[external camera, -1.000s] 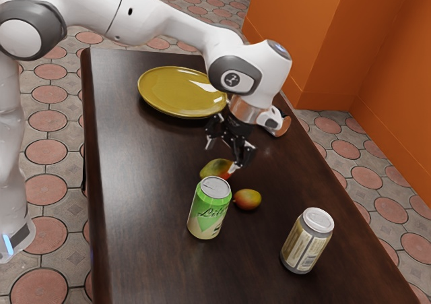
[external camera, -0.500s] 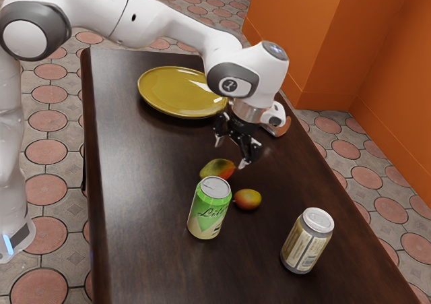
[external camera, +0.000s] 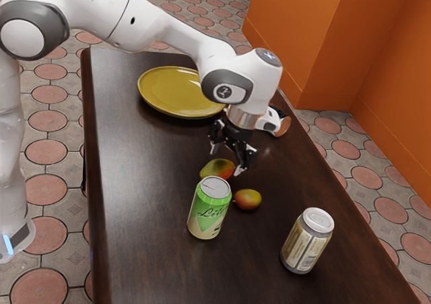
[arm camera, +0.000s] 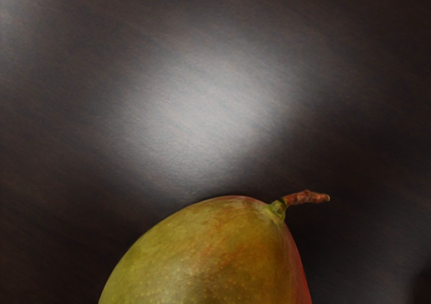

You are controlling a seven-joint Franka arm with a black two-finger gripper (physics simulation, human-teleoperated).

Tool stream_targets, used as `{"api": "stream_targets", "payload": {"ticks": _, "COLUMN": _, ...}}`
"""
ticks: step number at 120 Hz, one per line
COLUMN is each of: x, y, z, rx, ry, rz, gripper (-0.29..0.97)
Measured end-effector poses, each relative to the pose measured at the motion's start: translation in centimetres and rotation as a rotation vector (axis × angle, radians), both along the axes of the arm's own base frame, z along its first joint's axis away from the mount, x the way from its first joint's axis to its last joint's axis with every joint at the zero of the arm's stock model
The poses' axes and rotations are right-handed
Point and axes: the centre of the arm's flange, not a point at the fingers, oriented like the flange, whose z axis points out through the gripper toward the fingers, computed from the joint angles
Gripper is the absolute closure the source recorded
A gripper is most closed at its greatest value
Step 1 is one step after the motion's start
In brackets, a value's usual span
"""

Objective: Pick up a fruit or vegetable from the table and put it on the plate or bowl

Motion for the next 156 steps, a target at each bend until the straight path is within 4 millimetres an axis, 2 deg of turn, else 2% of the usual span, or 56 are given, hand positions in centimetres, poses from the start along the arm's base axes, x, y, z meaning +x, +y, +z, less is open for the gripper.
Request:
{"api": "stream_targets", "payload": {"ticks": 27, "x": -0.5, "y": -0.5, "z": -0.9, "rx": -0.013, "ry": 0.018, "rz": 0.002, "gripper": 0.0}}
{"api": "stream_targets", "payload": {"ticks": 59, "x": -1.0, "y": -1.0, "z": -1.0, "rx": -0.015, "ry": 0.021, "rz": -0.004, "gripper": 0.0}}
{"api": "stream_targets", "payload": {"ticks": 92, "x": -1.6, "y": -0.3, "z": -0.8, "rx": -0.013, "ry": 0.022, "rz": 0.002, "gripper": 0.0}}
{"api": "stream_targets", "payload": {"ticks": 138, "x": -1.7, "y": 0.7, "z": -2.3, "rx": -0.02, "ry": 0.035, "rz": 0.021, "gripper": 0.0}}
{"api": "stream_targets", "payload": {"ticks": 156, "x": -1.6, "y": 1.1, "z": -2.3, "rx": -0.024, "ry": 0.023, "rz": 0.028, "gripper": 0.0}}
